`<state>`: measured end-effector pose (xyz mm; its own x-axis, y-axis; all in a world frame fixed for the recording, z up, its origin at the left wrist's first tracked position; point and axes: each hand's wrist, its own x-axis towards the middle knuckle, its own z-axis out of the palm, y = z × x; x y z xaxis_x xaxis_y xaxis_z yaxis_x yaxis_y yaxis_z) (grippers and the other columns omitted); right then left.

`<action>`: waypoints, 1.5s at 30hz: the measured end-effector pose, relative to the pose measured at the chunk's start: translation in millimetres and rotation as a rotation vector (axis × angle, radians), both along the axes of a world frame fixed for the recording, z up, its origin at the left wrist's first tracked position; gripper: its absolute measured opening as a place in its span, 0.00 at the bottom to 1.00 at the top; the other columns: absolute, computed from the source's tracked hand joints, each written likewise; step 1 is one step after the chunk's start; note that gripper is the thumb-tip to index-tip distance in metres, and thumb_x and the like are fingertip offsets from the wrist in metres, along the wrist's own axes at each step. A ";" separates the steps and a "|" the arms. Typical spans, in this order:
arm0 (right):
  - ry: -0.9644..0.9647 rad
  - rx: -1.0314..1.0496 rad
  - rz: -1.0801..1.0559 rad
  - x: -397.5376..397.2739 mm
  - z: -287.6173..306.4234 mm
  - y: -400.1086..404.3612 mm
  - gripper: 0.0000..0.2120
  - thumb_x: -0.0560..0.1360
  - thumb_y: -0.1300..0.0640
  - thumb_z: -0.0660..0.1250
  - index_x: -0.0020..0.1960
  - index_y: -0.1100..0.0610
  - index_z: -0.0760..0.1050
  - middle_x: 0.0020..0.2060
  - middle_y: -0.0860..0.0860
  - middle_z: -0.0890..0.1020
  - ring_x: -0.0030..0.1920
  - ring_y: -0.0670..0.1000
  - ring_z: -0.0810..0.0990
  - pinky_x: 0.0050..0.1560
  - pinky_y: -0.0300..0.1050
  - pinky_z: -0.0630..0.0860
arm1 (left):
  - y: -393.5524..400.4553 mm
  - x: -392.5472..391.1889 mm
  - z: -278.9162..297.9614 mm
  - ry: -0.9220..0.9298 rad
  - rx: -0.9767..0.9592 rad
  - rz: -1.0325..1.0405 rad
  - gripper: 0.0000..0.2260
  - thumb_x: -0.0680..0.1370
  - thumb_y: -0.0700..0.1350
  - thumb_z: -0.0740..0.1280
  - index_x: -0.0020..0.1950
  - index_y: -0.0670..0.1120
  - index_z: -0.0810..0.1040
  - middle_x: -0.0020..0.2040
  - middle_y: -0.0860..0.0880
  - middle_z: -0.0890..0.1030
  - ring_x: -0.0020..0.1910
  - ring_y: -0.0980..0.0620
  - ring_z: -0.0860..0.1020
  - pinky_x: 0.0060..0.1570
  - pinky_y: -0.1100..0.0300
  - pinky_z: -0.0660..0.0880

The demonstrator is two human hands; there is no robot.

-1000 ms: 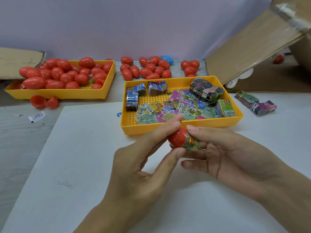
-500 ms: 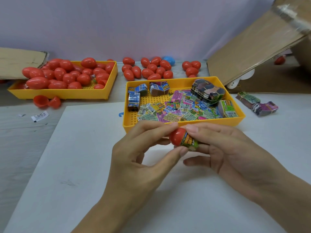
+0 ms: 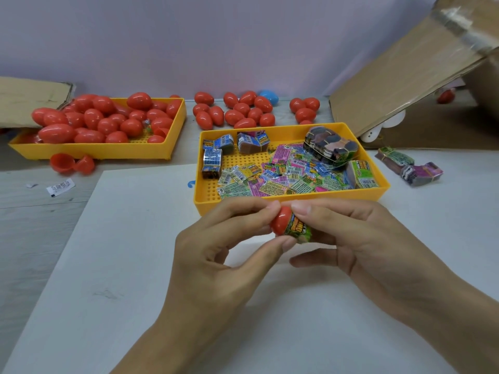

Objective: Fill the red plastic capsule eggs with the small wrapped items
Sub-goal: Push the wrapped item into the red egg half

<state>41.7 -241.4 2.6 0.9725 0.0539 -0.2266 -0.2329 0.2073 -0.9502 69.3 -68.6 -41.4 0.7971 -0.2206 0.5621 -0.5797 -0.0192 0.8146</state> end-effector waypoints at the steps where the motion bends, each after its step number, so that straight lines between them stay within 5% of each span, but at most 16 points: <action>1: 0.011 0.003 0.007 0.1 0.4 0.0 0.16 0.65 0.49 0.72 0.48 0.55 0.87 0.43 0.56 0.87 0.42 0.50 0.86 0.35 0.43 0.81 | 0.4 0.4 -0.2 0.007 0.003 -0.005 0.17 0.72 0.45 0.75 0.60 0.49 0.81 0.54 0.53 0.82 0.52 0.46 0.83 0.51 0.52 0.82; 7: 0.000 0.034 0.016 0.8 -0.6 -1.6 0.16 0.64 0.50 0.73 0.50 0.56 0.86 0.45 0.57 0.87 0.43 0.53 0.87 0.32 0.41 0.80 | 3.9 3.8 1.7 0.078 0.048 -0.064 0.16 0.73 0.45 0.74 0.60 0.48 0.82 0.54 0.51 0.82 0.55 0.44 0.82 0.54 0.49 0.81; 11: -0.232 -0.182 -0.157 -1.7 -12.7 -0.8 0.21 0.58 0.56 0.83 0.51 0.51 0.85 0.45 0.52 0.87 0.46 0.50 0.86 0.40 0.40 0.82 | 0.3 0.7 8.7 0.507 -0.151 -0.112 0.18 0.69 0.53 0.74 0.58 0.52 0.85 0.49 0.43 0.83 0.46 0.46 0.85 0.47 0.53 0.82; 14: -0.516 -0.419 -0.128 -8.1 -19.7 7.1 0.23 0.65 0.59 0.78 0.59 0.47 0.81 0.50 0.48 0.84 0.55 0.50 0.83 0.51 0.40 0.81 | -1.6 -1.6 10.8 0.766 -0.214 -0.224 0.19 0.70 0.59 0.71 0.52 0.47 0.86 0.42 0.36 0.83 0.37 0.44 0.84 0.41 0.52 0.82; 18: -0.603 -0.508 -0.080 -7.8 -22.7 5.0 0.26 0.68 0.58 0.77 0.64 0.46 0.76 0.56 0.47 0.80 0.60 0.53 0.80 0.55 0.42 0.79 | 0.7 2.6 10.4 0.689 -0.276 -0.131 0.10 0.71 0.45 0.75 0.50 0.46 0.87 0.46 0.41 0.86 0.43 0.46 0.86 0.42 0.58 0.81; 24: -0.275 -0.253 -0.109 -4.0 -12.8 6.4 0.10 0.71 0.50 0.70 0.50 0.50 0.84 0.39 0.53 0.86 0.39 0.51 0.85 0.31 0.43 0.79 | 6.2 4.1 15.4 0.511 -0.172 -0.157 0.13 0.72 0.42 0.75 0.56 0.50 0.85 0.52 0.45 0.86 0.52 0.47 0.84 0.53 0.57 0.81; 35: -0.277 -0.249 -0.058 -7.2 -11.6 10.1 0.14 0.67 0.56 0.74 0.53 0.51 0.85 0.44 0.54 0.86 0.43 0.51 0.84 0.33 0.43 0.80 | 3.2 0.6 14.8 0.419 -0.222 0.024 0.10 0.66 0.46 0.76 0.47 0.52 0.88 0.47 0.49 0.86 0.48 0.50 0.85 0.44 0.66 0.79; 40: -0.124 -0.162 -0.006 -6.1 -10.3 9.7 0.18 0.68 0.53 0.73 0.57 0.55 0.83 0.44 0.55 0.86 0.44 0.52 0.86 0.32 0.45 0.80 | 0.3 -4.9 15.4 0.381 -0.166 0.027 0.09 0.70 0.46 0.73 0.49 0.53 0.88 0.50 0.53 0.84 0.53 0.53 0.83 0.46 0.66 0.79; 45: -0.153 -0.118 0.018 -7.2 -10.0 10.8 0.13 0.70 0.54 0.71 0.53 0.54 0.85 0.43 0.57 0.86 0.43 0.54 0.86 0.32 0.43 0.80 | -3.5 -8.4 19.4 0.329 -0.134 0.012 0.09 0.74 0.41 0.74 0.53 0.49 0.86 0.51 0.50 0.83 0.52 0.57 0.82 0.46 0.71 0.78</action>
